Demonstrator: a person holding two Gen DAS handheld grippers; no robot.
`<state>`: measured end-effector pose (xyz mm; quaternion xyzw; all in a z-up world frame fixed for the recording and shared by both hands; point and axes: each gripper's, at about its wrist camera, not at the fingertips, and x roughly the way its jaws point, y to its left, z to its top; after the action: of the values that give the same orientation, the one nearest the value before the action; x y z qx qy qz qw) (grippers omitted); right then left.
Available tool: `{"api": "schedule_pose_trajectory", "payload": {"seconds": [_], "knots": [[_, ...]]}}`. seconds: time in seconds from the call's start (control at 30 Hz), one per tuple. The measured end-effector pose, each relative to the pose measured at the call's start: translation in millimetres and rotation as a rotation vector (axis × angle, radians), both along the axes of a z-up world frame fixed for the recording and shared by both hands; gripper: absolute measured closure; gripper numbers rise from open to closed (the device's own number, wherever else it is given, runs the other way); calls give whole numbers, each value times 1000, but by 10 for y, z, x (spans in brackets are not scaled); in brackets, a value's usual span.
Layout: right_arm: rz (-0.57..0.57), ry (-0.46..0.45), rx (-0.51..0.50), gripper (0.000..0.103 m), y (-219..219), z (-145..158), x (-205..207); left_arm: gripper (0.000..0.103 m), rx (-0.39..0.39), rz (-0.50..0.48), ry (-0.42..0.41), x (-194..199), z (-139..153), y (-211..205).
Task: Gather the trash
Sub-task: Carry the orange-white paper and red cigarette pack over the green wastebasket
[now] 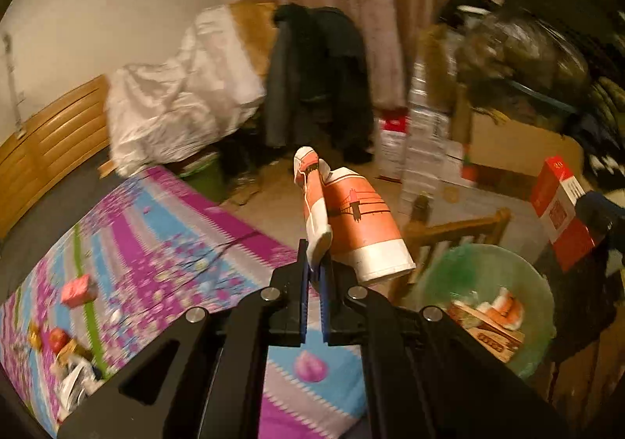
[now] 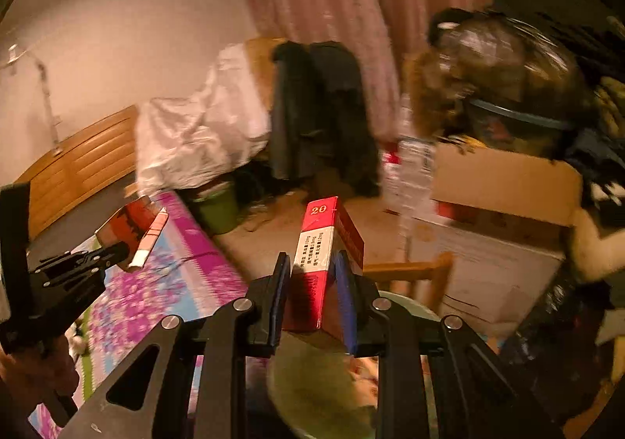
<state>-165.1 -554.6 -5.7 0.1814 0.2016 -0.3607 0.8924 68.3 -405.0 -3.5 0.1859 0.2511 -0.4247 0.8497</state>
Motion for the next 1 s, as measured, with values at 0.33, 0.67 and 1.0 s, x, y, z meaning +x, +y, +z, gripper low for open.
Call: {"api": "schedule_pose_trajectory", "payload": {"seconds": [0.33,0.67,1.0], "knots": [[-104,94,28,78,-364,-236,-485,99,68,-154,27,-428,-191,-787],[-90,122,102,78,-468,-430,-545,99,129,-182,54,-668,-427,-990],[-80,117,126,78,-482,-484,-524,99,138,-202,54,-749,-431,-1041]]}}
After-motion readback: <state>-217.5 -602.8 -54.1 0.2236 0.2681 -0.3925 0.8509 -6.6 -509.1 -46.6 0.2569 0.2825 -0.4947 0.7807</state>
